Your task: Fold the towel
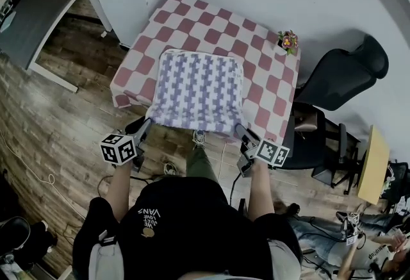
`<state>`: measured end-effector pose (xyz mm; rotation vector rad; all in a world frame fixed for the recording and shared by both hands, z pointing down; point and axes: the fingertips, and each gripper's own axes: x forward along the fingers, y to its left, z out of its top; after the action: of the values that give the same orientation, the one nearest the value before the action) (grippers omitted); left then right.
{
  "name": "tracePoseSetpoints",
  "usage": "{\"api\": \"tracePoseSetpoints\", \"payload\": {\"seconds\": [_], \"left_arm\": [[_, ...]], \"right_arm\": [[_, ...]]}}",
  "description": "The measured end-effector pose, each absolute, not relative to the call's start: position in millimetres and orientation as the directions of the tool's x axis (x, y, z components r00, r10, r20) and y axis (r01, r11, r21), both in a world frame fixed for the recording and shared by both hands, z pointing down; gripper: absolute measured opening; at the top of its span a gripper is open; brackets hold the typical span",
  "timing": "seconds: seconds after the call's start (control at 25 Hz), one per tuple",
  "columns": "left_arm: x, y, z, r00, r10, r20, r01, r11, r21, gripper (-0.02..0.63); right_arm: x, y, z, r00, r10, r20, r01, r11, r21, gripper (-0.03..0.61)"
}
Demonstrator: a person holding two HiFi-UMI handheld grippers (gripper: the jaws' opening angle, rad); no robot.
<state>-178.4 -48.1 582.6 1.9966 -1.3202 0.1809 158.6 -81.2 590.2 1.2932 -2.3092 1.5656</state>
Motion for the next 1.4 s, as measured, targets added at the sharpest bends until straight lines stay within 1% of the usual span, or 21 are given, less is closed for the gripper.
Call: {"api": "tracePoseSetpoints", "payload": {"seconds": [0.24, 0.4, 0.44, 0.52, 0.56, 0.64, 0.72, 0.8, 0.88, 1.04, 1.08, 1.16, 1.24, 1.32, 1.4], "left_arm": [[-181, -111, 584, 0.468, -0.697, 0.543, -0.859, -0.215, 0.464, 0.072], [-185, -159, 604, 0.437, -0.668, 0.602, -0.875, -0.161, 0.456, 0.072], [-186, -168, 611, 0.429, -0.659, 0.618, -0.878, -0.144, 0.457, 0.072], [-187, -184, 625, 0.417, -0.640, 0.645, -0.880, -0.108, 0.462, 0.073], [-187, -190, 631, 0.416, -0.632, 0.654, -0.878, -0.090, 0.471, 0.074], [-186, -197, 638, 0.414, -0.624, 0.663, -0.866, -0.048, 0.497, 0.074], [-187, -201, 643, 0.405, -0.631, 0.661, -0.852, 0.002, 0.524, 0.074], [-191, -204, 645, 0.390, -0.646, 0.656, -0.839, 0.044, 0.542, 0.074], [-195, -207, 646, 0.367, -0.659, 0.657, -0.840, 0.070, 0.539, 0.072], [-195, -213, 641, 0.360, -0.691, 0.627, -0.846, 0.043, 0.532, 0.074], [-195, -215, 638, 0.367, -0.702, 0.611, -0.840, 0.033, 0.542, 0.089], [-196, -218, 634, 0.378, -0.717, 0.586, -0.828, 0.021, 0.560, 0.110], [-198, -216, 630, 0.383, -0.727, 0.570, -0.822, 0.014, 0.569, 0.130], [-202, -211, 622, 0.381, -0.747, 0.544, -0.821, -0.002, 0.571, 0.152], [-208, -203, 610, 0.359, -0.775, 0.520, -0.839, -0.024, 0.543, 0.156]], "right_arm": [[154, -144, 594, -0.663, -0.551, 0.507, -0.660, 0.111, -0.743, 0.075], [152, -189, 611, -0.659, -0.528, 0.536, -0.647, 0.033, -0.762, 0.081], [153, -199, 613, -0.653, -0.535, 0.537, -0.640, 0.010, -0.768, 0.093], [157, -219, 614, -0.643, -0.560, 0.523, -0.618, -0.025, -0.786, 0.165], [157, -227, 614, -0.642, -0.570, 0.512, -0.607, -0.029, -0.794, 0.186], [158, -239, 615, -0.643, -0.575, 0.506, -0.607, -0.020, -0.794, 0.186], [162, -246, 621, -0.623, -0.583, 0.521, -0.633, -0.014, -0.774, 0.194], [170, -255, 625, -0.586, -0.611, 0.533, -0.663, -0.016, -0.748, 0.233], [178, -263, 628, -0.545, -0.632, 0.551, -0.698, -0.023, -0.716, 0.241], [178, -261, 636, -0.508, -0.617, 0.601, -0.773, 0.019, -0.634, 0.251], [177, -259, 635, -0.500, -0.618, 0.607, -0.792, 0.042, -0.609, 0.253], [179, -256, 625, -0.463, -0.659, 0.593, -0.831, 0.088, -0.550, 0.253], [188, -254, 609, -0.410, -0.736, 0.539, -0.858, 0.109, -0.503, 0.253], [189, -248, 601, -0.419, -0.764, 0.491, -0.848, 0.136, -0.512, 0.253], [174, -233, 608, -0.498, -0.706, 0.504, -0.822, 0.197, -0.534, 0.253]]}}
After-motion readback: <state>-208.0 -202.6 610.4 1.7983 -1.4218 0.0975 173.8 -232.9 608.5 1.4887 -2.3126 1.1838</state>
